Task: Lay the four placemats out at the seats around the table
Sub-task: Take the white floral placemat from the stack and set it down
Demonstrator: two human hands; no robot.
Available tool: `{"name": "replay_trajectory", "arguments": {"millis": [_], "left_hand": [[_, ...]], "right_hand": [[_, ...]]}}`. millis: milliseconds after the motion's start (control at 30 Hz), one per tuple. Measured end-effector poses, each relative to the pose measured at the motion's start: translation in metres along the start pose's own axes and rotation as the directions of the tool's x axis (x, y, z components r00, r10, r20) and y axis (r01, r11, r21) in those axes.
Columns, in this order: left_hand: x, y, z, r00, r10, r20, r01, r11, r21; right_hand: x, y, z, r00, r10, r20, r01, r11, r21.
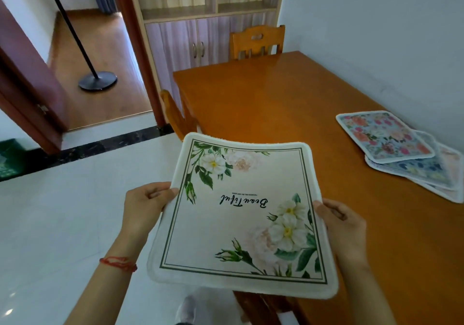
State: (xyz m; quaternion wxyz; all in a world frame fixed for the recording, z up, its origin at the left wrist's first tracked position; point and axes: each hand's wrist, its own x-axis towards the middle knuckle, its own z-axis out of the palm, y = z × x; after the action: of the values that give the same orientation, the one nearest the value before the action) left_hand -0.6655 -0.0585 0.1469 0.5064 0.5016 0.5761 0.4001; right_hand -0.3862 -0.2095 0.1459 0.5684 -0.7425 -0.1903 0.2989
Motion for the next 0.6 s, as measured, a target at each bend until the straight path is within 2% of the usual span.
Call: {"name": "replay_trajectory", "arguments": {"millis": [267,600], "left_hand": [[0.078,0.023,0.017,0.967,0.075,0.244,-0.105,0.988,0.112],[0.121,0.034,0.095,0.877,0.087,0.473,-0.214,0.951,0.222]], "right_hand": [[-0.012,-0.001,0.028,0.971,0.066,-0.229,-0.044,0.994,0.098],[-0.014,0.012,0.012,0.872,0.111,-0.476,-0.040,0.987,0.158]]}}
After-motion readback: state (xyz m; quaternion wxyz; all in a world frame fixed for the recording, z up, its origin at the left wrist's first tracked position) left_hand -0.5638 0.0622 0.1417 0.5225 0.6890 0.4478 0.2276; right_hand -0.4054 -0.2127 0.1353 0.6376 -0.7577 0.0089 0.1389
